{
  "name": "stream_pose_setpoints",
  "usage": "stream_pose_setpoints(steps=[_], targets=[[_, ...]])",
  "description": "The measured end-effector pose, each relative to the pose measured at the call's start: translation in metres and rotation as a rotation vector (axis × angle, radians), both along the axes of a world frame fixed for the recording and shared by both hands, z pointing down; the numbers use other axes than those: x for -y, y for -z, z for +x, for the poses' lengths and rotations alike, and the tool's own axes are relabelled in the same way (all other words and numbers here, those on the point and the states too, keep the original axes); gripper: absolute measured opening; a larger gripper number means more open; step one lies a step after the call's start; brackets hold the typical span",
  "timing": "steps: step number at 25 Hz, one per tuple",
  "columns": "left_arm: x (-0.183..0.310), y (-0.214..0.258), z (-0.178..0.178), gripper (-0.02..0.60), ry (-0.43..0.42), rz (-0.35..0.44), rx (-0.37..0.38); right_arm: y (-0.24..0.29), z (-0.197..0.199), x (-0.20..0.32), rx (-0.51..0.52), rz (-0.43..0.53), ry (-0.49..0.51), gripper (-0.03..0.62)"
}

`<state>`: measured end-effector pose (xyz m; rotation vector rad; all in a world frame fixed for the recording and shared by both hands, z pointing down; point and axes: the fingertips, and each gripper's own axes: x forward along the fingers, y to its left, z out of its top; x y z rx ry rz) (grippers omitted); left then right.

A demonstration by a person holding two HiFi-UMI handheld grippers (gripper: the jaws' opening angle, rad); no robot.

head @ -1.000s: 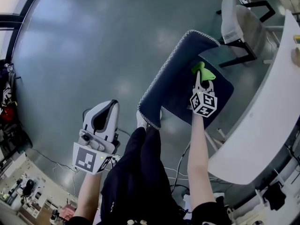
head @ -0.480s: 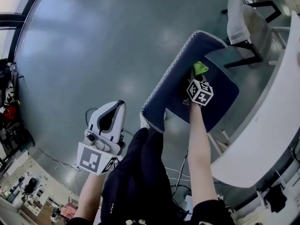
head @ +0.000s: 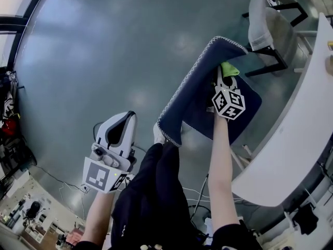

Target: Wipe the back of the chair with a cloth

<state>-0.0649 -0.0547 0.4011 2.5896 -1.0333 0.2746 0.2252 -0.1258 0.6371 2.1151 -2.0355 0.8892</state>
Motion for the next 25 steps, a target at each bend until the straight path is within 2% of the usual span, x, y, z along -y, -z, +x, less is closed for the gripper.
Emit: stream_pose_setpoints(steps=[7,12,18,25], targets=[[0.002,0.013,-0.002,-0.002,0.007,0.018,-0.012,0.099,-0.021,0.024,-0.11,0.2,0.098,0.02],[0.003,0.022,0.001,-0.002,0.012,0.026,-0.024,0.149,-0.05,0.033,-0.208,0.269,0.172,0.02],[0.006,0.028,0.008,-0.002,0.0,0.031,-0.035,0.187,-0.081,0.025,-0.234,0.341,0.266,0.02],[0.007,0.028,0.024,-0.002,-0.027,0.026,-0.036,0.223,-0.121,0.006,-0.209,0.474,0.417,0.02]])
